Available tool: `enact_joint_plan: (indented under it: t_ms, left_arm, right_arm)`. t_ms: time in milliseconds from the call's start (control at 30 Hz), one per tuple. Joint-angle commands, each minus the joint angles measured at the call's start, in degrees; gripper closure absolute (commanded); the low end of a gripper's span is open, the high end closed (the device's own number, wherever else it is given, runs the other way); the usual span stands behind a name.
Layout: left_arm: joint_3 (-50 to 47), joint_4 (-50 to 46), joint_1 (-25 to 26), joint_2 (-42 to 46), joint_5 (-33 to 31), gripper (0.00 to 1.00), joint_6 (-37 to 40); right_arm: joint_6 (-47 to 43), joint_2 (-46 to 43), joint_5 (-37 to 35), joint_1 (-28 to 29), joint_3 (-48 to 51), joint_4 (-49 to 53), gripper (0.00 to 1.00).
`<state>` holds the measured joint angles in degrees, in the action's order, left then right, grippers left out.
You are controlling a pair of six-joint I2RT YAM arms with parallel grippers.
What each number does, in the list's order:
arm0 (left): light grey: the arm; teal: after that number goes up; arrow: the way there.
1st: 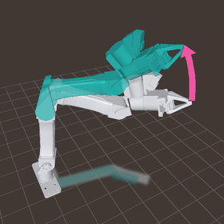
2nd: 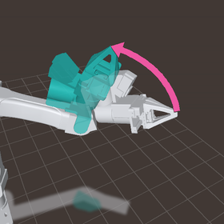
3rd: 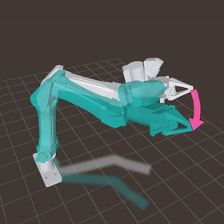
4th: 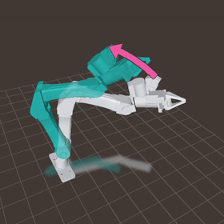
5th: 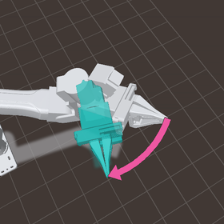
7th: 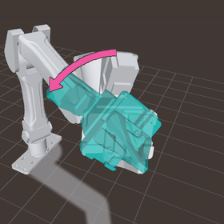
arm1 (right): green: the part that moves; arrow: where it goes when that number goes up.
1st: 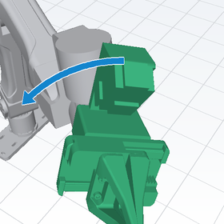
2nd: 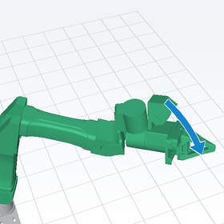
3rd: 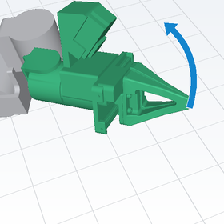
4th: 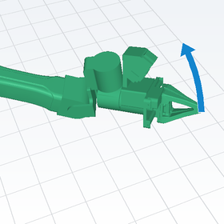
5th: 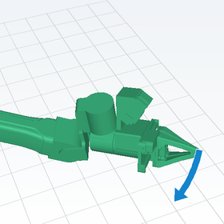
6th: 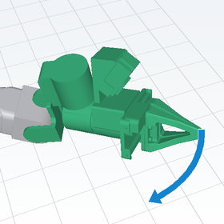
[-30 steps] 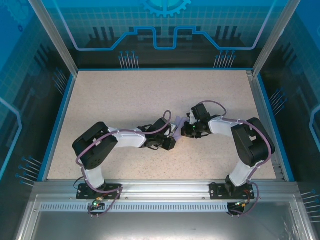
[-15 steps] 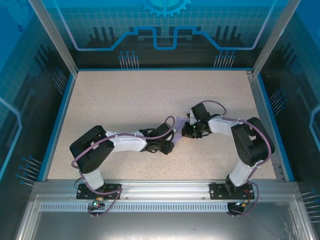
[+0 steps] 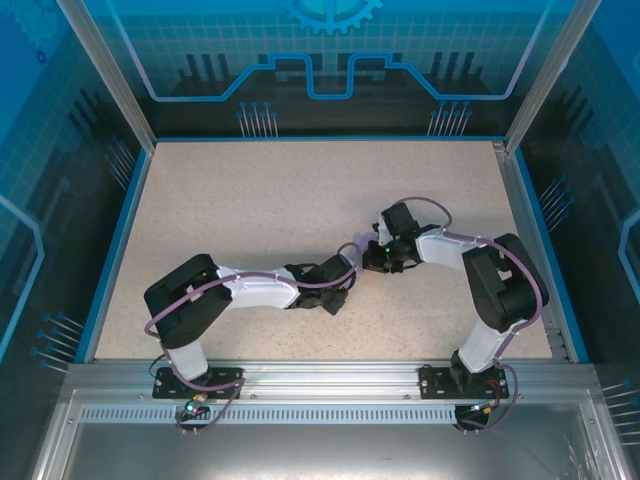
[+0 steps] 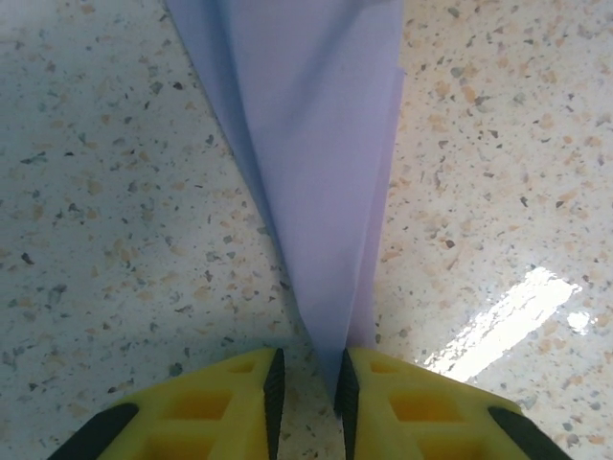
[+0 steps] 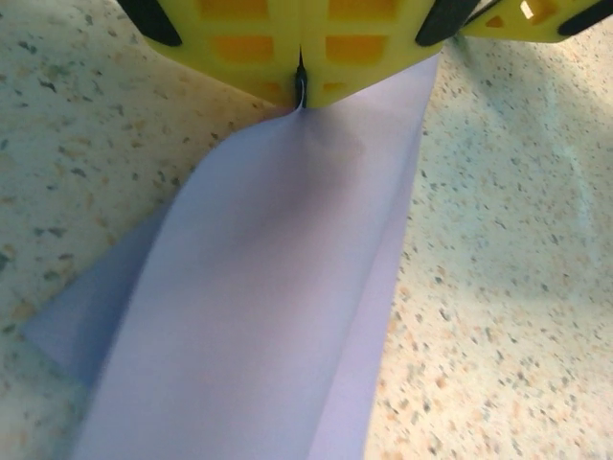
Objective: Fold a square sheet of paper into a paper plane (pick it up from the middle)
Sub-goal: Fold the wing for the fifth time at the center of the table.
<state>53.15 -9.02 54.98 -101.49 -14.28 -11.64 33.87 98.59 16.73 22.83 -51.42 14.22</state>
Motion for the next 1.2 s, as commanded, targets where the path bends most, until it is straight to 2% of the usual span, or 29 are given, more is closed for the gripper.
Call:
enact_joint_plan:
  t_ms: [0, 233, 733, 967, 1167]
  left_arm:
    - [0.3, -4.5, 1.4, -3.5, -2.6, 0.76, 2.9]
    - [1.3, -6.0, 3.7, -6.4, -7.2, 0.79, 5.0]
    - [1.0, -5.1, 4.7, -7.8, -8.3, 0.88, 8.4]
    - [1.4, -5.4, 5.1, -9.1, -9.7, 0.88, 10.3]
    - [1.3, -4.8, 5.1, -7.8, -8.9, 0.83, 9.9]
  right_arm:
    - [-1.3, 0.1, -0.6, -0.7, -2.0, 2.4, 0.97]
    - [-2.6, 2.7, -0.7, -0.8, -4.1, 3.4, 0.97]
    - [-3.7, 6.8, -2.0, -0.9, -6.9, 3.5, 0.97]
    - [-4.1, 8.9, -2.7, -1.1, -7.0, 3.6, 0.97]
    - [-4.3, 10.4, -3.5, -1.2, -6.7, 4.4, 0.96]
